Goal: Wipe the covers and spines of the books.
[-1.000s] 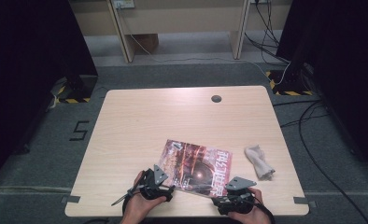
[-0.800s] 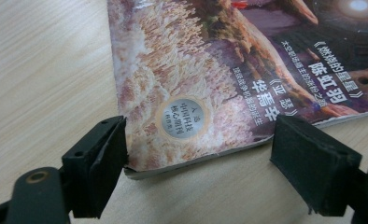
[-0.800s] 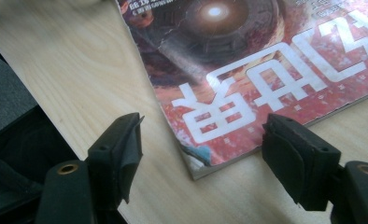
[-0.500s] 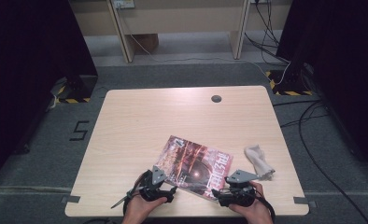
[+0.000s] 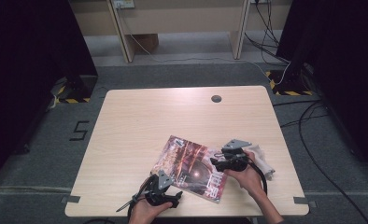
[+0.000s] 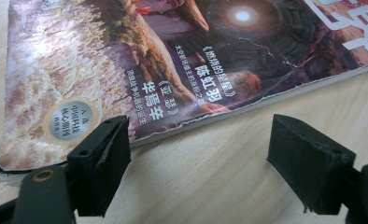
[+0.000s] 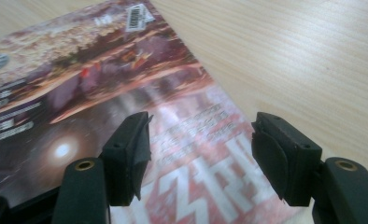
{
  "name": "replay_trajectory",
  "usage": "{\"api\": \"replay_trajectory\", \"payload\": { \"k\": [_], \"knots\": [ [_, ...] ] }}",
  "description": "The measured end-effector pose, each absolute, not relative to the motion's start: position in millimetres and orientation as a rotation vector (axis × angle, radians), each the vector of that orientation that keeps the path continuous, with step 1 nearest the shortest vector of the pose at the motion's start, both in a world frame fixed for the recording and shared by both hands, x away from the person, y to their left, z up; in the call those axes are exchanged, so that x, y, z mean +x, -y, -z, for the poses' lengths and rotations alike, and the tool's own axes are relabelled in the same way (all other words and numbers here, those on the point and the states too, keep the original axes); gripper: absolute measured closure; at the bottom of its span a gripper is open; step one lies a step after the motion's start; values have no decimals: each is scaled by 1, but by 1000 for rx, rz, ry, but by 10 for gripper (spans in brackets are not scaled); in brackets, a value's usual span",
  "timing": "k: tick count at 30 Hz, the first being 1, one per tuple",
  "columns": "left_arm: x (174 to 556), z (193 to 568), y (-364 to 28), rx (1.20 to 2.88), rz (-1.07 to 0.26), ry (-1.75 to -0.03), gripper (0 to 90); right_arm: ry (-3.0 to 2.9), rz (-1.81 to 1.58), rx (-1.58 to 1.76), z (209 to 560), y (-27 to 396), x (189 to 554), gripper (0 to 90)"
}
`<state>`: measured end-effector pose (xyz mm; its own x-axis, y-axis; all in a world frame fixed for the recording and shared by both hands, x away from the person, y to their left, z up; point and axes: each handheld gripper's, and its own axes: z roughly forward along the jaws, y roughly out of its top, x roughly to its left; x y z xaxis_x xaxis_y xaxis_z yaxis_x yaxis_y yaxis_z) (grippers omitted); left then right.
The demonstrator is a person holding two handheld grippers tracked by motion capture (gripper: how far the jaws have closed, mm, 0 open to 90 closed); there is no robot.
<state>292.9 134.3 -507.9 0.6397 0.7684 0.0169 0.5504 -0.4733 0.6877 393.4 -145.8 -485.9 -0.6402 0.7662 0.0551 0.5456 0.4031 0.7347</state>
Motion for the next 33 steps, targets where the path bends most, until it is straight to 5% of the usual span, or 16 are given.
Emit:
{"api": "replay_trajectory", "payload": {
  "k": [16, 33],
  "knots": [
    [298, 509, -133, 2229, -449, -1025, 197, -2458, -1011, 1202, 505, 134, 426, 332],
    [317, 507, -140, 2233, -511, -1068, 185, -2522, -972, 1165, 501, 161, 370, 334]
  ]
}}
